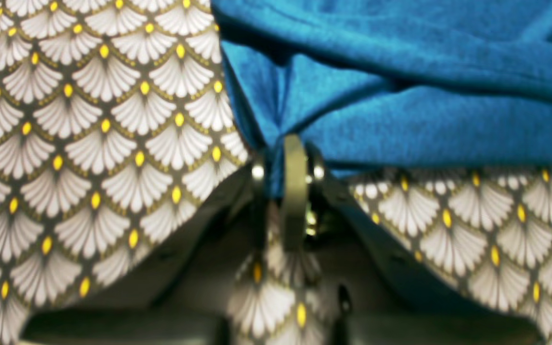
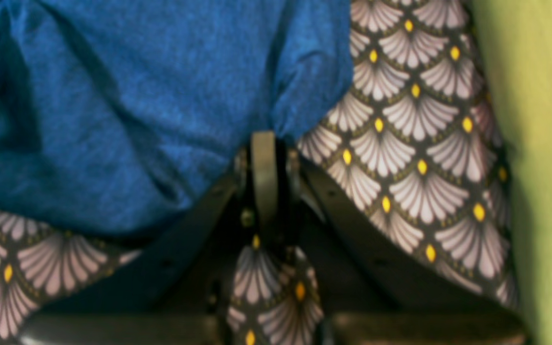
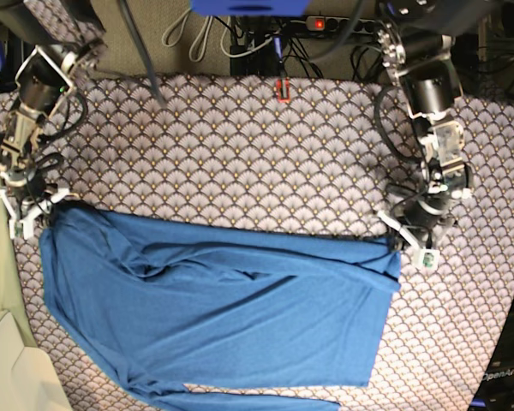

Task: Fold the T-shirt properly
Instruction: 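Pull the grasped edge toward the arms with both grippers, spreading the shirt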

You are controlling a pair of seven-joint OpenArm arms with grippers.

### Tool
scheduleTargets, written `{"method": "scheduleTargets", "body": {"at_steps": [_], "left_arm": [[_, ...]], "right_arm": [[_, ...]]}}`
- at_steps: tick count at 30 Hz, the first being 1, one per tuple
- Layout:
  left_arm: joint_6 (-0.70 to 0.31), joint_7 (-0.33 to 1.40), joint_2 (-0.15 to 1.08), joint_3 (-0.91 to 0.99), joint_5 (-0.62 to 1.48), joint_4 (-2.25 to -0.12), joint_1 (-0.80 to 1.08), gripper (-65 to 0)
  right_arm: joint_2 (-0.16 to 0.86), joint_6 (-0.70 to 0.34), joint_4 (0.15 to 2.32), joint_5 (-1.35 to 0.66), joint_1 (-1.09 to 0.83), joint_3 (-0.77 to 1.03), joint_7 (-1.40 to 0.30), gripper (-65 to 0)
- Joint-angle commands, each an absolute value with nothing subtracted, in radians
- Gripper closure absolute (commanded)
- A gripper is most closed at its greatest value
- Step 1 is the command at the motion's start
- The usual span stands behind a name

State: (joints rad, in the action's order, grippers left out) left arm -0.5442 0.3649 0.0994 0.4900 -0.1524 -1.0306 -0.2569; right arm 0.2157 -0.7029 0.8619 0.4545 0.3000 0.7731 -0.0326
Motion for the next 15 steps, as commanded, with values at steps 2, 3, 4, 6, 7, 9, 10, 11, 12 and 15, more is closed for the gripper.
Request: {"method": "scheduleTargets", "body": {"at_steps": [2, 3, 4, 6, 7, 9, 10, 11, 12, 15], "left_arm": [[-0.539, 0.387, 0.113, 0.495, -0.142, -1.086, -0.269, -0.4], [-0.541, 0.400, 0.119, 0.495, -0.142, -1.106, -0.259, -0.4], [-0.541, 0.407, 0.122, 0.495, -0.142, -1.125, -0.248, -0.4], [-0.541, 0.409, 0.122, 0.495, -0.142, -1.171, -0.214, -0.4], [-0.541, 0.409, 0.124, 0.495, -0.142, -1.191, -0.199, -0.4], [-0.541, 0.409, 0.124, 0.495, -0.142, -1.224, -0.177, -0.4], [-0.541, 0.409, 0.124, 0.495, -0.142, -1.241, -0.165, -0.4], [-0.541, 0.409, 0.124, 0.495, -0.142, -1.259, -0.150, -0.4], [-0.541, 0.409, 0.124, 0.495, -0.142, -1.274, -0.133, -0.4], [-0.541, 0.410, 0.122, 0.495, -0.142, -1.320, -0.084, -0.4]], "right_arm": [[0.234, -0.698, 0.875, 0.470, 0.292, 0.777, -0.053, 0.0], [0.234, -0.698, 0.875, 0.470, 0.285, 0.779, -0.053, 0.0], [0.234, -0.698, 0.880, 0.470, 0.275, 0.779, -0.053, 0.0], [0.229, -0.698, 0.921, 0.469, 0.246, 0.782, -0.051, 0.0], [0.226, -0.698, 0.954, 0.467, 0.226, 0.782, -0.051, 0.0], [0.206, -0.698, 1.006, 0.466, 0.197, 0.777, -0.051, 0.0], [0.197, -0.698, 1.027, 0.466, 0.186, 0.776, -0.051, 0.0], [0.193, -0.698, 1.049, 0.466, 0.179, 0.780, -0.051, 0.0], [0.186, -0.698, 1.063, 0.466, 0.173, 0.782, -0.051, 0.0], [0.174, -0.698, 1.104, 0.466, 0.151, 0.783, -0.058, 0.0]]}}
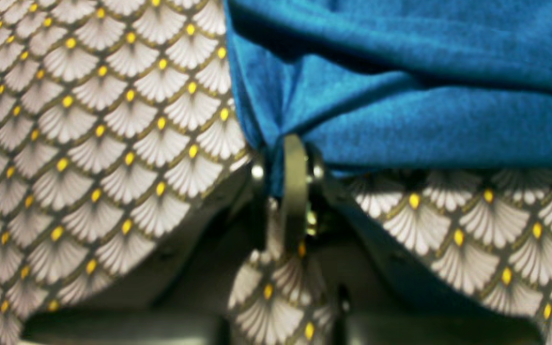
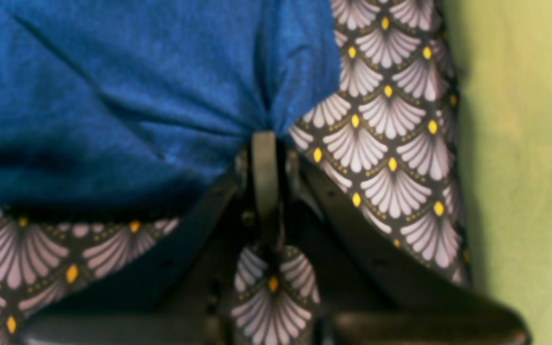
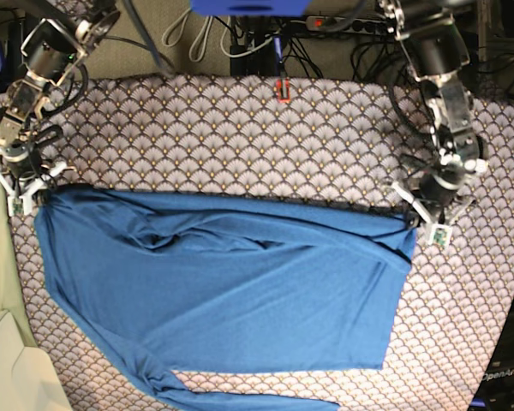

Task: Fold the T-shirt properly
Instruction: 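Pull the grasped edge toward the arms with both grippers, spreading the shirt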

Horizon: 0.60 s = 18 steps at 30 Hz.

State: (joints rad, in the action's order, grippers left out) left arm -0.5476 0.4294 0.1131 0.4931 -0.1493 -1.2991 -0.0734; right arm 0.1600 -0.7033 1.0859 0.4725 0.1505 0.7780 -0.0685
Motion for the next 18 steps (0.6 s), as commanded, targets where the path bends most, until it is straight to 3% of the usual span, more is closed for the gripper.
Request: {"method": "scheduleTargets", "body": {"at_steps": [1, 8, 15, 18], "left_arm": [[-0.541, 0.410, 0.122, 0.495, -0.142, -1.333, -0.067, -0.4], [-0.542, 0.410, 0.119, 0.495, -0.140, -1.432, 0.039, -0.4], [-0.544, 0.410, 0.124, 0.496, -0.140, -1.527, 0.122, -0.4], [-0.608, 0.410, 0.122, 0.496, -0.140, -1.572, 0.154, -0.4]], "right_arm": [[0.168, -0.698, 1.118, 0.466, 0.140, 0.783, -0.058, 0.0], [0.143, -0.698, 1.208, 0.456, 0.051, 0.783, -0.051, 0.0], [0.147, -0.698, 1.310, 0.312, -0.058, 0.774, -0.051, 0.0], [0.143, -0.698, 1.337, 0.311, -0.094, 0.777, -0.051, 0.0]]}}
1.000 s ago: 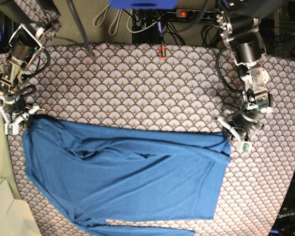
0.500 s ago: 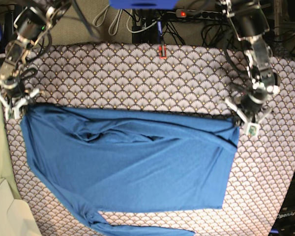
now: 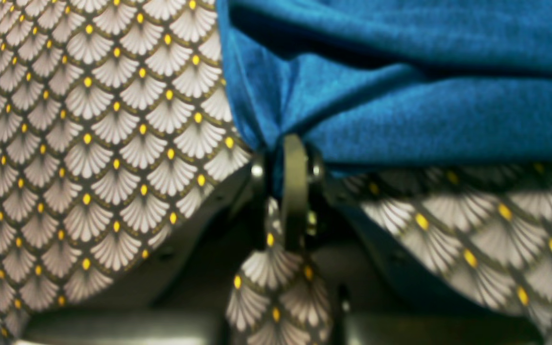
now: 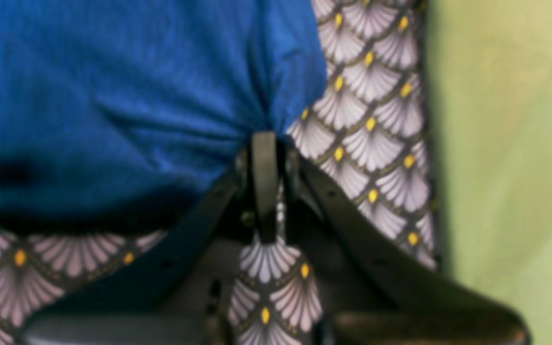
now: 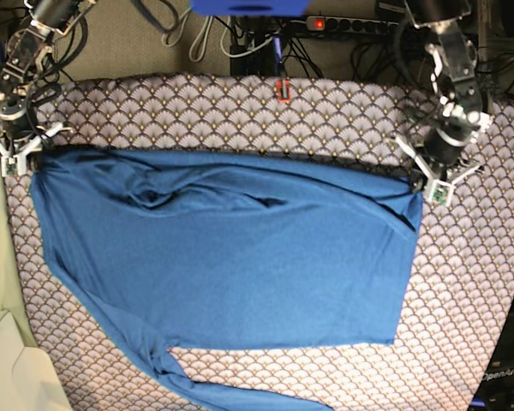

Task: Fold the T-shirt properly
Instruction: 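Pull the grasped edge toward the arms with both grippers, spreading the shirt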

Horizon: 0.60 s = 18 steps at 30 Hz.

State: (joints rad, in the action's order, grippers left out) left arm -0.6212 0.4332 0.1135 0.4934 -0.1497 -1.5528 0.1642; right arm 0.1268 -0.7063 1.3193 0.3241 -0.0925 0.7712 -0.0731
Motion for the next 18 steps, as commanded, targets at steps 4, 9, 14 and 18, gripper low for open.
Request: {"method": "scheduleTargets", "body": {"at_steps": [4, 9, 14, 18], "left_arm": [[-0.671, 0.510, 0.116, 0.544, -0.140, -1.621, 0.160, -0.4], [-0.698, 0.604, 0.116, 0.607, -0.140, -1.678, 0.160, -0.4], [-0.698, 0.605, 0.117, 0.636, -0.142, -1.685, 0.194, -0.4], [-0.698, 0.601, 0.119, 0.638, -0.142, -1.687, 0.242, -0.4]], "right_arm": [[0.142, -0.698, 1.339, 0.309, -0.111, 0.782, -0.051, 0.0], [0.142, -0.698, 1.342, 0.228, -0.157, 0.782, -0.051, 0.0], [0.142, -0.698, 1.342, 0.211, -0.191, 0.783, -0.051, 0.0], [0.142, -0.698, 1.346, 0.191, -0.219, 0.785, -0.050, 0.0]]}}
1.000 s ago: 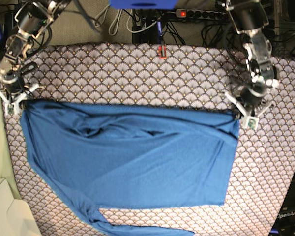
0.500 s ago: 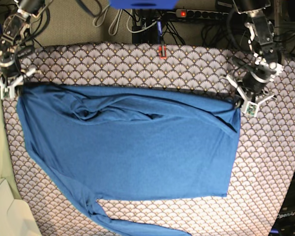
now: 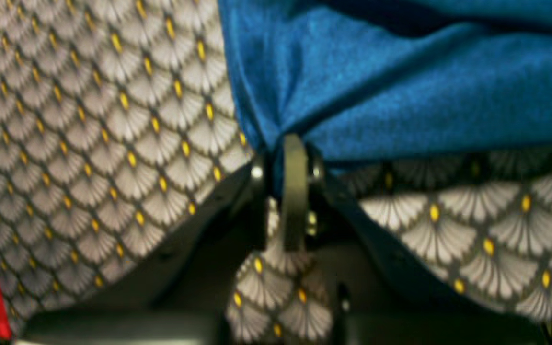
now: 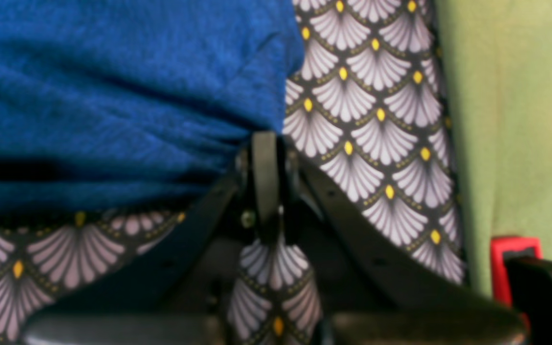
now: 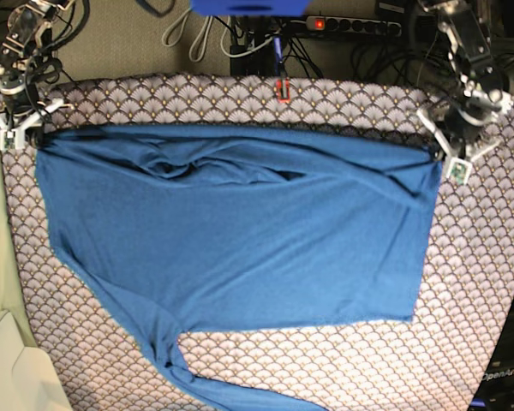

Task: Fold the T-shirt properly
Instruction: 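Pull the grasped edge toward the arms with both grippers, spreading the shirt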

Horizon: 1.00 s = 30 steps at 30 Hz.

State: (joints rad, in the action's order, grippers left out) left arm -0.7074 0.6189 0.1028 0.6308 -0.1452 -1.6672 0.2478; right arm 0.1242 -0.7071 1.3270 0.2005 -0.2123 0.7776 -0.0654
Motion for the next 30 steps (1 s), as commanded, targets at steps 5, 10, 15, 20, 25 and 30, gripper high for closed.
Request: {"method": "scheduleTargets", "body": {"at_steps": [5, 10, 15, 20, 25, 30], "left_arm": [[-0.698, 0.596, 0.114, 0.636, -0.140, -1.713, 0.305, -0.4], [-0.698, 0.596, 0.114, 0.638, -0.140, -1.715, 0.314, -0.4], [-0.698, 0.595, 0.119, 0.639, -0.140, -1.715, 0.334, -0.4], [-0.698, 0.595, 0.117, 0.639, -0.140, -1.705, 0.332, -0.3], [-0.698, 0.595, 0.120, 0.634, -0.142, -1.702, 0.332, -0.4], [-0.698, 0.599, 0.124, 0.636, -0.148, -1.702, 0.332, -3.0]], "right_arm": [[0.140, -0.698, 1.412, 0.157, -0.271, 0.779, -0.050, 0.0], [0.119, -0.698, 1.426, 0.157, -0.283, 0.783, -0.050, 0.0], [0.107, -0.698, 1.428, 0.156, -0.306, 0.783, -0.050, 0.0], [0.107, -0.698, 1.428, 0.156, -0.305, 0.782, -0.050, 0.0], [0.108, -0.698, 1.428, 0.156, -0.300, 0.779, -0.051, 0.0], [0.108, -0.698, 1.429, 0.156, -0.298, 0.780, -0.058, -2.8]]}}
